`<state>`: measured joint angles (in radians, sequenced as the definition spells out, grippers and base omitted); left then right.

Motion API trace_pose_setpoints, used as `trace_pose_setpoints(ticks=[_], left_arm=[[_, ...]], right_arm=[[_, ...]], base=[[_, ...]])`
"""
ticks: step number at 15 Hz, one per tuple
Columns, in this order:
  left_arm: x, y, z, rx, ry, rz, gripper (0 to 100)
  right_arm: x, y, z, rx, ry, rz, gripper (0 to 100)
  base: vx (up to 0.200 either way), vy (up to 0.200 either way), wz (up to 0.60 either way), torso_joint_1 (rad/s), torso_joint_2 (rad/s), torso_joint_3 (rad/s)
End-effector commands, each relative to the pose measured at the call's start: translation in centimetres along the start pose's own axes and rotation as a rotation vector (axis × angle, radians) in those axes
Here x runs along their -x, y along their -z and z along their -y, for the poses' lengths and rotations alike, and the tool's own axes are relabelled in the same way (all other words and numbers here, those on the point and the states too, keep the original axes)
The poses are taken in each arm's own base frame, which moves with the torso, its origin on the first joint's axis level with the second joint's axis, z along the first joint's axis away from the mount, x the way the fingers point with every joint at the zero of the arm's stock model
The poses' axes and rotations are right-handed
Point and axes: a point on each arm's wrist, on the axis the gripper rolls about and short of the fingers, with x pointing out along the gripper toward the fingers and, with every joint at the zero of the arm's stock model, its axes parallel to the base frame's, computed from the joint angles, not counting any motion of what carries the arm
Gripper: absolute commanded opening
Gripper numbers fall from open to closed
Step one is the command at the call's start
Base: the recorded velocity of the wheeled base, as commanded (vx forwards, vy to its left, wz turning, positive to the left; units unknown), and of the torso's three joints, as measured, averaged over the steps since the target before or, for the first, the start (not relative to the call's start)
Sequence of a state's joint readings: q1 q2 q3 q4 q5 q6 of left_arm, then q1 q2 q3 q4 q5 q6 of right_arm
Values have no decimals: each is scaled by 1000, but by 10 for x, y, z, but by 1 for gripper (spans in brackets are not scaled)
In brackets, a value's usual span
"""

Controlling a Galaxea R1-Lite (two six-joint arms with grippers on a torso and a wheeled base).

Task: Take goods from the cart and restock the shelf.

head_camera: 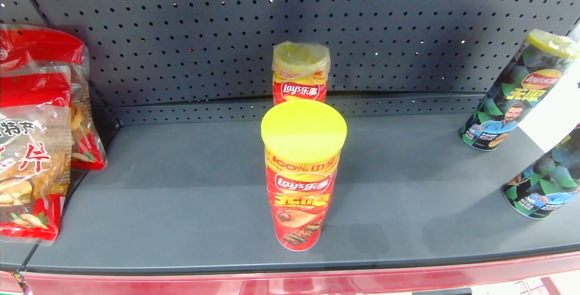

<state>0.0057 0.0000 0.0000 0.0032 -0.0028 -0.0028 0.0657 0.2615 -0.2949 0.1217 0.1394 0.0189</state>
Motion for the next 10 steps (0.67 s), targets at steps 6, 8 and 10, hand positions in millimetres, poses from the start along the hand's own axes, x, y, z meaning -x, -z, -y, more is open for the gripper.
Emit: trace_pose_setpoints(ticks=[6, 8, 10], left_arm=[[0, 0, 0, 0, 0, -1, 100], [0, 0, 0, 0, 0, -1, 100], [0, 0, 0, 0, 0, -1, 100]], right_arm=[[9, 59, 1, -13, 108, -84, 100], [13, 64, -1, 0, 139, -19, 100], [7, 67, 0, 36, 150, 32, 100]], base=[[0, 0, 0, 0, 0, 0], [0, 0, 0, 0, 0, 0], [0, 0, 0, 0, 0, 0]])
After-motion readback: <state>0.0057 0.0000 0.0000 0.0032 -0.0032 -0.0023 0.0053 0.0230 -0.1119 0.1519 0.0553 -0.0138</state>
